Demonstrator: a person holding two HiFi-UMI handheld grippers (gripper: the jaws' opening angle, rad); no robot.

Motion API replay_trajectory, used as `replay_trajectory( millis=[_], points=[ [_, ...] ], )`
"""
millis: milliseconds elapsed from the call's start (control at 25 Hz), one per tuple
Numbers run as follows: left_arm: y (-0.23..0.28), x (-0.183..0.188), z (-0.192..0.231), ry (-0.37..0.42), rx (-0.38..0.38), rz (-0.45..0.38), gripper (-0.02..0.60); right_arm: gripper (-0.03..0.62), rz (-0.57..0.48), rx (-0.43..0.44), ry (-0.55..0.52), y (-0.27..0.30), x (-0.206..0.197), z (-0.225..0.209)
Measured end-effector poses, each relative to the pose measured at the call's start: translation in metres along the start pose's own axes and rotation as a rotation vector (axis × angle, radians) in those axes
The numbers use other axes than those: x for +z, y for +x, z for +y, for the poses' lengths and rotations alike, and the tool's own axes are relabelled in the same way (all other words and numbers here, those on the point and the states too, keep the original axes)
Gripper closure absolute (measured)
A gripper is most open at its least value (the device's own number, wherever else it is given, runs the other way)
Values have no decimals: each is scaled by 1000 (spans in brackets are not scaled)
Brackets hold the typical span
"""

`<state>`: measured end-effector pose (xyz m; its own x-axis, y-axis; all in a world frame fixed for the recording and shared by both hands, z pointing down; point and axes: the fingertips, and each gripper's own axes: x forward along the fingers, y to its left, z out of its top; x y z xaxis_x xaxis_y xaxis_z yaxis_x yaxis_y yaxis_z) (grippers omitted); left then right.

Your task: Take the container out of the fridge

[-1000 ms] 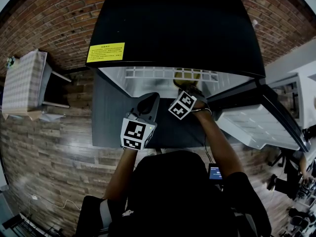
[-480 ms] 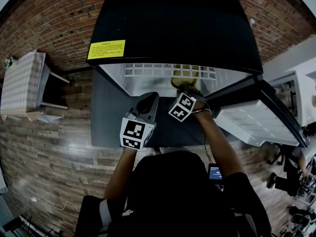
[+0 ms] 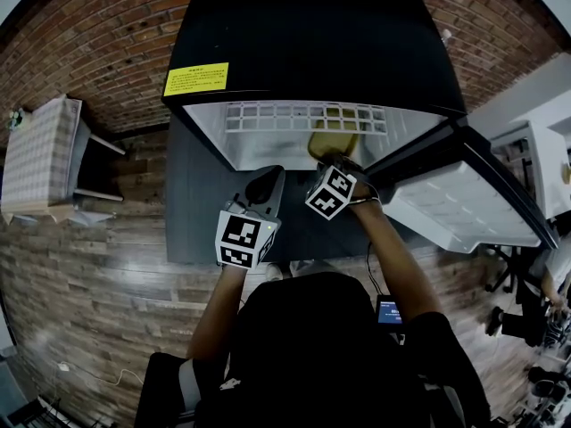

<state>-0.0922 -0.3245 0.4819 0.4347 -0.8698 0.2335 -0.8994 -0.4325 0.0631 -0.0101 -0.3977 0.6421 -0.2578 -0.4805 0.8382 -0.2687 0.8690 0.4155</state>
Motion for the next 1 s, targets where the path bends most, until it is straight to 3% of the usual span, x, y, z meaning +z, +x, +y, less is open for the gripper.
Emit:
replay_trajectory(
  millis=[640, 1000],
  points=[
    [-44, 0, -25, 23, -28, -14, 568, 543, -26, -6, -2, -51, 8, 37],
    [-74, 11, -25, 85, -22, -30, 568, 543, -34, -24, -5, -78, 6, 64]
  ],
)
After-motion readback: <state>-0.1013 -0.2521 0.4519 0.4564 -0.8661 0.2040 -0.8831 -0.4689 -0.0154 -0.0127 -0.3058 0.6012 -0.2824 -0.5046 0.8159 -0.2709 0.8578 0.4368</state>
